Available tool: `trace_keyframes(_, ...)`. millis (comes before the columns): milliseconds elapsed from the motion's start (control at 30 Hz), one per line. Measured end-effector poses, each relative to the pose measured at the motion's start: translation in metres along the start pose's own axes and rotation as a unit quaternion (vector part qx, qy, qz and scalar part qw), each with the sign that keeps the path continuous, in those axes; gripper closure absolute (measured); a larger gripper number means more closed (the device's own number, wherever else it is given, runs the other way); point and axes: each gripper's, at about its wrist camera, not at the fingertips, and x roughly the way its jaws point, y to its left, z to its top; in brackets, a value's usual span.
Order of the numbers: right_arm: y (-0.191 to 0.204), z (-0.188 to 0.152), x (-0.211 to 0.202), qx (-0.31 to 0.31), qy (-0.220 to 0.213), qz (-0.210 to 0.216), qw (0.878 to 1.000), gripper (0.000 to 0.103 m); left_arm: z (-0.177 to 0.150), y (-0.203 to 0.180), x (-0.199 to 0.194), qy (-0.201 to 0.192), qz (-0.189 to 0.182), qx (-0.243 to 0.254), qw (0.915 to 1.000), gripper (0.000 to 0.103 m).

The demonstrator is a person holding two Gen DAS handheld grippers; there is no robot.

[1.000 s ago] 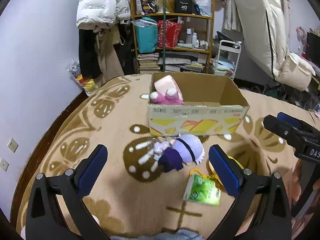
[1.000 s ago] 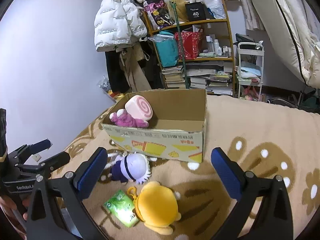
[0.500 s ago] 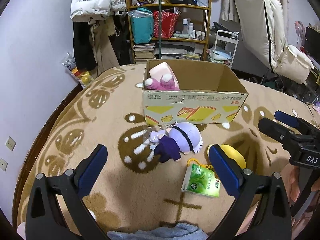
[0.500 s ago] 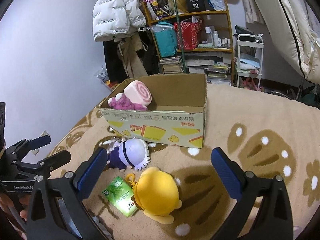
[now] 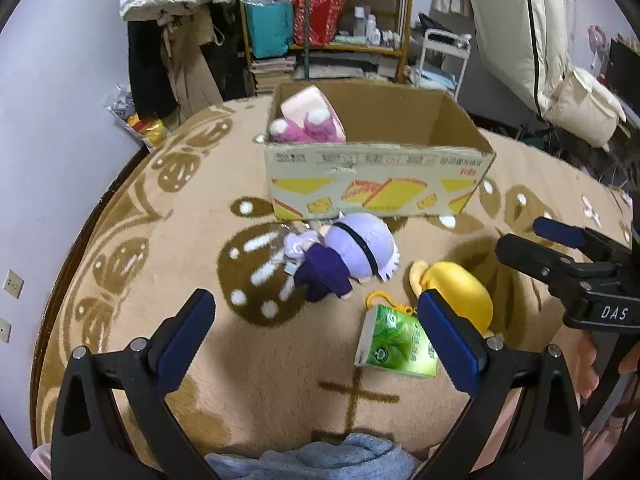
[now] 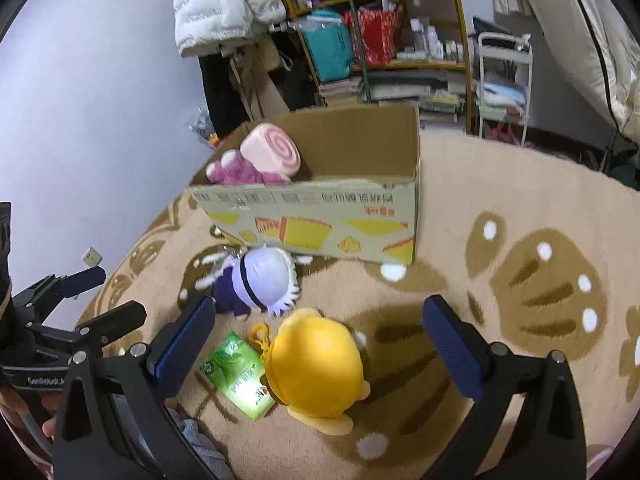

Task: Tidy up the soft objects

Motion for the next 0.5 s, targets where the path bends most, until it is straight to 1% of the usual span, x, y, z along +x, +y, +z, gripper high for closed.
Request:
trace_keyframes(100,0.000,-0.002,0.009,0.001,0.021,0.000,1.000,0.000,-0.003,-0.008,0.009,0.018,0.000,0.013,0.9997,0.003)
trace_keyframes(333,-0.003,-0.007,0.031,0.007,0.070,0.002,0.998,0.000,-0.006,-0.020,0.032,0.061,-0.003,0.027,0.9978,0.003)
trace_keyframes(500,-0.007,-0.010,0.047,0.017,0.105,0.016,0.994,0.000,-0.008,-0.027,0.047,0.087,-0.009,0.031,0.9957,0.003)
